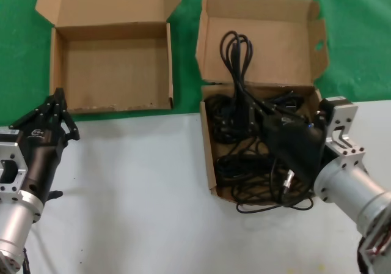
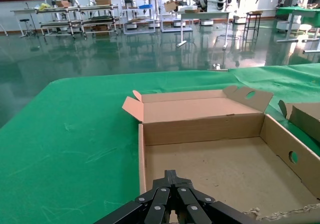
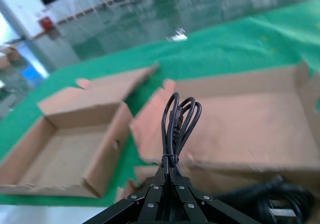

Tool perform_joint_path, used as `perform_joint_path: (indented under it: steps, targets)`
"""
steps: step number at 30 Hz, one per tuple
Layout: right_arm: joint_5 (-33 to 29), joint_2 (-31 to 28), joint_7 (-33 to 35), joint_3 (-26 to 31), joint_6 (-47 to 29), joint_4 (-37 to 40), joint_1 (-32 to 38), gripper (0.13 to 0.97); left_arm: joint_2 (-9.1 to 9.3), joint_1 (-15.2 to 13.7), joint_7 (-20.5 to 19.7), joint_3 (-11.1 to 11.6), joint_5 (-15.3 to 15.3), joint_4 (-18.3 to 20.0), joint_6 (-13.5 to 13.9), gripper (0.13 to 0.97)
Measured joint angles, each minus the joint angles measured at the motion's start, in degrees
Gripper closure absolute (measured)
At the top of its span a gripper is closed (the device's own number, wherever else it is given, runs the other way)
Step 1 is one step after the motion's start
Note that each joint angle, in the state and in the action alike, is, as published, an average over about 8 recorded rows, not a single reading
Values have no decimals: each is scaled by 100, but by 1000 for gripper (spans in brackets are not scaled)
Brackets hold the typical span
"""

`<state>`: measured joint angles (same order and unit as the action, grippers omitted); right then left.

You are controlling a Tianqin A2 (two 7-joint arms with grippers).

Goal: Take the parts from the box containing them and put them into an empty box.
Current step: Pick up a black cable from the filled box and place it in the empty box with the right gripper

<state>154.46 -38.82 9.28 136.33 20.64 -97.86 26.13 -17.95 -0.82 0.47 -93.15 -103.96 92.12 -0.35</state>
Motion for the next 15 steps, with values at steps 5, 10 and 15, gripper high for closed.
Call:
perform_joint_path:
  steps: [5,10,15]
  targets:
    - [-513,-203,74,-205,-307,-479,-199,934,0,0,0,0,0,0,0,952]
    - [-1435,-240,267,-629,-966,-827,-492,934,0,0,0,0,0,0,0,952]
    - [-2469,58,790,-1261,-1914,-894,-827,935,0,0,0,0,0,0,0,952]
